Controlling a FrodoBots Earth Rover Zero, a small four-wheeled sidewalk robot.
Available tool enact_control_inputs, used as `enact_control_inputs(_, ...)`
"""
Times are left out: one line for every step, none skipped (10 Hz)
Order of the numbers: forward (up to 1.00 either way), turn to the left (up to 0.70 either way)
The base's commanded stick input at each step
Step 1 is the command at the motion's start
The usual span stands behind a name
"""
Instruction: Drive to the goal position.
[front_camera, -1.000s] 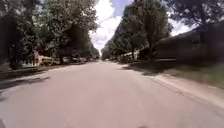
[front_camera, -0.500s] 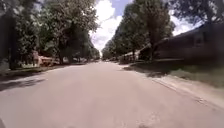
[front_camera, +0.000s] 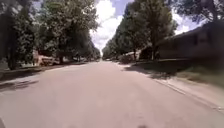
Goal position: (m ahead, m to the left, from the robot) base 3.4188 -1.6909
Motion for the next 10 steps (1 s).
enact_control_inputs(0.7, 0.0)
enact_control_inputs(0.7, 0.0)
enact_control_inputs(0.7, 0.0)
enact_control_inputs(0.7, 0.0)
enact_control_inputs(0.7, 0.0)
enact_control_inputs(0.7, 0.0)
enact_control_inputs(0.7, 0.0)
enact_control_inputs(0.7, 0.0)
enact_control_inputs(0.7, 0.0)
enact_control_inputs(0.7, 0.0)
